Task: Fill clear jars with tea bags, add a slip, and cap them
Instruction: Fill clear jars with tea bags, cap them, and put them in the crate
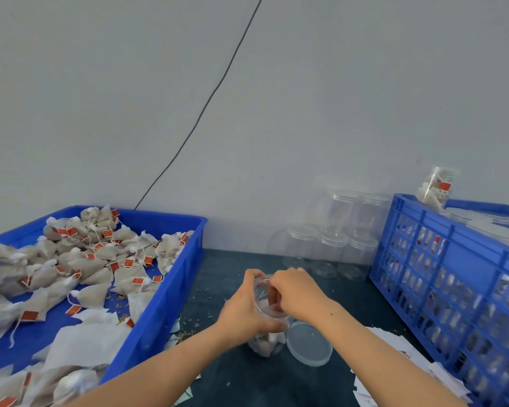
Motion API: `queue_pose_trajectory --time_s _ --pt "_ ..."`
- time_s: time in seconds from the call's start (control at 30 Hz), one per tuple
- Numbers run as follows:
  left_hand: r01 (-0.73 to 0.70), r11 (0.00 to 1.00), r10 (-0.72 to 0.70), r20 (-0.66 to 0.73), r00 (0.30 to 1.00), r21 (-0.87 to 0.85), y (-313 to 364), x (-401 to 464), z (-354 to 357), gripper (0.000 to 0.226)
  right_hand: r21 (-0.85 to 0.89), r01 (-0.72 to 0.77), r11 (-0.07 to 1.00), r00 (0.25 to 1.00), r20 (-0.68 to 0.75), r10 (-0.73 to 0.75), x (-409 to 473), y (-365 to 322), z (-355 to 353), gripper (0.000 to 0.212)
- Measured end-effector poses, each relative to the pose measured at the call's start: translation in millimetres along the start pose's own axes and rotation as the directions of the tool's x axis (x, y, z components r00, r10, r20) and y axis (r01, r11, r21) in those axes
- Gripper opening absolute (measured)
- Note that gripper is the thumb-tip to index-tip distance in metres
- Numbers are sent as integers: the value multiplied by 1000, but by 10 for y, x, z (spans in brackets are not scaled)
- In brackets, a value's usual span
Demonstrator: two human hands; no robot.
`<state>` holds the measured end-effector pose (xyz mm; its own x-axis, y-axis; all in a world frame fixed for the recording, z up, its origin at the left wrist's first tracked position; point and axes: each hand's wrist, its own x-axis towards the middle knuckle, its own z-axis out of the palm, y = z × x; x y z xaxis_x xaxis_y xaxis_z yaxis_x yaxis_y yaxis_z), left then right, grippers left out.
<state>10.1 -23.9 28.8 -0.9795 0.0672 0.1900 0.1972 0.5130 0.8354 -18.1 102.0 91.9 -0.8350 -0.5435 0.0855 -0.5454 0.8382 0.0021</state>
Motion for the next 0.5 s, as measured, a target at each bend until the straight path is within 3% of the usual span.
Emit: queue_pose_trajectory --time_s 0.07,0.17,0.27,0.3,0.37,0.43,0.5 --pt "-2 1000 2 0 1000 7 3 -2 -5 81 -1 24 1000 999 -26 -24 -16 23 3 22" --pt "5 1000 -5 -1 1000 -3 -23 24 -7 83 296 3 955 964 -256 76 -82 147 -21 19" --pt "28 999 -28 0 1000 -43 -70 49 6 87 566 3 824 800 -496 338 -182 370 68 16" --pt "34 998 -34 2 999 -59 -84 57 9 88 620 -24 784 777 -482 405 -210 456 142 14" --pt "40 996 -39 6 999 -86 -104 71 4 88 699 -150 699 833 -292 470 -267 605 352 20" --pt "47 994 -46 7 999 -100 -122 82 -10 87 738 -288 610 896 -17 444 -371 696 597 53" --pt "49 994 -49 2 999 -102 -135 92 -19 86 687 -362 630 918 146 368 -495 739 816 81"
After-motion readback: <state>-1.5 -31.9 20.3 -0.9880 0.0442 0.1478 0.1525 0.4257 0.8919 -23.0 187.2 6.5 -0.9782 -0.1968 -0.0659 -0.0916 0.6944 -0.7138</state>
